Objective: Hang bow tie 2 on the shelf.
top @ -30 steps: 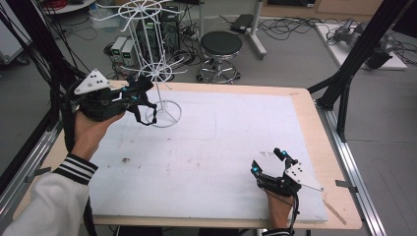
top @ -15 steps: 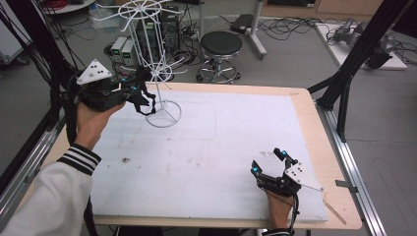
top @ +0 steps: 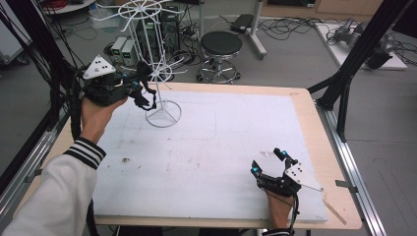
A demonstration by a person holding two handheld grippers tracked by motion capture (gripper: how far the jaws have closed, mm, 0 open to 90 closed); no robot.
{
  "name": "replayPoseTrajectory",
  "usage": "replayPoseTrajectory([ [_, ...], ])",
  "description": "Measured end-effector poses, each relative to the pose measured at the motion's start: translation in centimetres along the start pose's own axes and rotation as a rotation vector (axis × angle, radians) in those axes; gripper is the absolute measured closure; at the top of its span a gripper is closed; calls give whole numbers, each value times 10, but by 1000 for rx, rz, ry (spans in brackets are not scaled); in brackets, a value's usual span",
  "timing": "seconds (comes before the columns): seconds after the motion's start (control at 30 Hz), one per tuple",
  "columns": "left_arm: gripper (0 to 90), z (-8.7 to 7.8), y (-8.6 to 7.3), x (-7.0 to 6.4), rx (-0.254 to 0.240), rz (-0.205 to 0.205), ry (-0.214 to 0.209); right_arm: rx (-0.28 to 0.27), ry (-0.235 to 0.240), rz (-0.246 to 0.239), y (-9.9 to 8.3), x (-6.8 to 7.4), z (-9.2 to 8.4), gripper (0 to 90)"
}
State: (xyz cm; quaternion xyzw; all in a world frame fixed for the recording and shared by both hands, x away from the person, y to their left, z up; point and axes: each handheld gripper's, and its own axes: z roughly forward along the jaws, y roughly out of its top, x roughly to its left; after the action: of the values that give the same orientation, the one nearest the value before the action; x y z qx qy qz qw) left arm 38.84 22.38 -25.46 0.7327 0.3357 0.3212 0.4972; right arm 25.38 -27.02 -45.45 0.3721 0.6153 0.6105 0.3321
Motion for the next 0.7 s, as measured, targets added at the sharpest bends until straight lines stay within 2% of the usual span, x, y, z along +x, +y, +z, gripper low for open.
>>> replayPoseTrajectory([
  [0.3,763,8,-2,3,12,16,14,-3,0,-3,0,0,0,90],
  [0.7,763,18,-4,-2,55,44,31,-5,1,-4,0,0,0,90],
])
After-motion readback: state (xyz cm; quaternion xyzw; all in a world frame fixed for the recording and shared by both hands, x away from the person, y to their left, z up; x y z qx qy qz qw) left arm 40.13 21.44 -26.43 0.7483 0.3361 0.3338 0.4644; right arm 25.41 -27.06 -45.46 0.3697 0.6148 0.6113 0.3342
